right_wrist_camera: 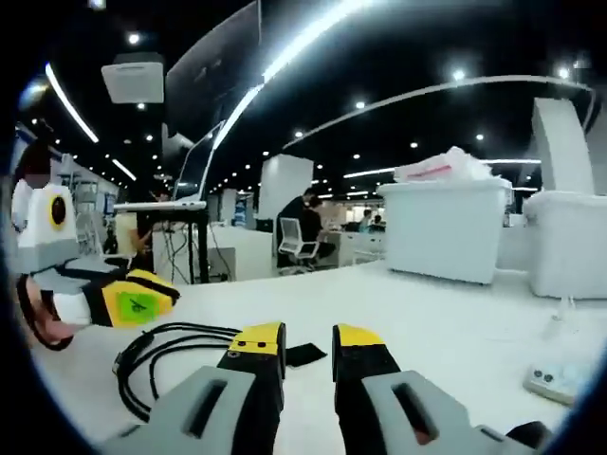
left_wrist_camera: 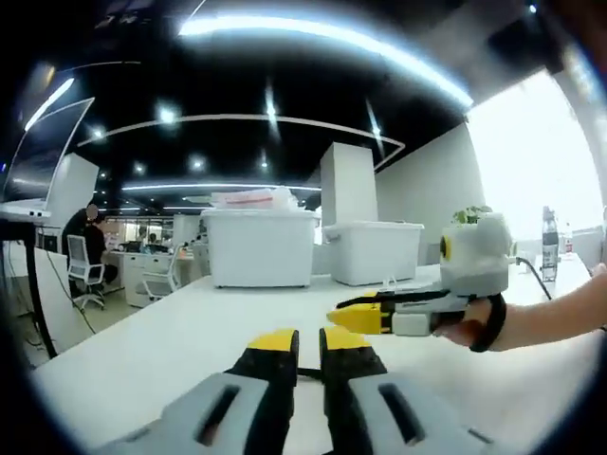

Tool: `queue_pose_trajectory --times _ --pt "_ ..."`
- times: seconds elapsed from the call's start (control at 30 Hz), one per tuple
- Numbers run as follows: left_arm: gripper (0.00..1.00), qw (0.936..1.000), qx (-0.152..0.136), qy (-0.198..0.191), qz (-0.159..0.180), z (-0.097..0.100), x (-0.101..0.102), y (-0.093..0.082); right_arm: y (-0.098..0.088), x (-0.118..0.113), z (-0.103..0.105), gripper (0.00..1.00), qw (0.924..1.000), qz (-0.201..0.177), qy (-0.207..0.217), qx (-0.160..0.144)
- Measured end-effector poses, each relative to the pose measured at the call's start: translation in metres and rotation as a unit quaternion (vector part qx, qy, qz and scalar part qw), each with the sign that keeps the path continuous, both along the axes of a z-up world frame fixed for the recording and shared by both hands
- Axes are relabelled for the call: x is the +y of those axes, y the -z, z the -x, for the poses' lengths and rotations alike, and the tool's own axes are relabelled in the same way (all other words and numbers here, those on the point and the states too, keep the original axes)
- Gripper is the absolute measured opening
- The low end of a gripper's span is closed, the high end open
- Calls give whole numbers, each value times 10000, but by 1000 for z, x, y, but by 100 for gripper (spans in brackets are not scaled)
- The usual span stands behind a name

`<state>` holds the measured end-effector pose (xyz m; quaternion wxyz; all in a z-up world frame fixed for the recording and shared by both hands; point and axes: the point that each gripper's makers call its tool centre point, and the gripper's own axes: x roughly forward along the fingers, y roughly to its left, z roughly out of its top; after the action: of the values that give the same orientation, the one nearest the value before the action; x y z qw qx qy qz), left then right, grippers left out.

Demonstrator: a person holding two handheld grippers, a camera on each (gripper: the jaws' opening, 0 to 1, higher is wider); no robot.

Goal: Coil the Type-C to USB data cable on the desktop and secure it with Velcro straps.

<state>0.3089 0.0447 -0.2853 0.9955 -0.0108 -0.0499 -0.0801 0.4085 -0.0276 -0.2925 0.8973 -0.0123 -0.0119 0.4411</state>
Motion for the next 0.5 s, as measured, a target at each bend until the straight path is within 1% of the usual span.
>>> queue_pose_trajectory --times 0.03,0.1,0.17,0.2,0.27,0.3,0.37,0.4,0.43,0.47,0.5 --pt "11 10000 -26 -16 31 0 1 -2 -7 -18 0 19 9999 -134 90 1" --pt "11 9998 -142 -67 128 -1 4 -11 -17 -55 1 19 9991 -310 297 -18" --pt "12 9993 -284 -101 230 0 6 -22 -27 -96 2 19 9972 -403 611 -148" --pt "12 9989 -370 -118 275 0 6 -30 -32 -116 3 19 9959 -403 783 -211" --pt "12 9982 -506 -104 299 0 2 -45 -37 -160 3 19 9910 -289 1278 -284" --pt "12 9978 -590 -90 273 -1 0 -54 -39 -183 1 19 9872 -203 1543 -347" --pt "12 9969 -760 -105 167 -4 -4 -72 -47 -228 -1 19 9778 -373 2018 -430" --pt "12 9963 -844 -117 113 -6 -6 -81 -49 -251 -4 20 9719 -489 2269 -403" --pt "12 9956 -921 -154 116 -9 -6 -90 -51 -276 -8 21 9638 -684 2557 -335" --pt "12 9943 -1033 -197 172 -11 -6 -99 -54 -300 -12 22 9553 -852 2807 -364" --pt "12 9927 -1168 -167 252 -16 -7 -108 -55 -316 -15 24 9495 -766 3001 -504"
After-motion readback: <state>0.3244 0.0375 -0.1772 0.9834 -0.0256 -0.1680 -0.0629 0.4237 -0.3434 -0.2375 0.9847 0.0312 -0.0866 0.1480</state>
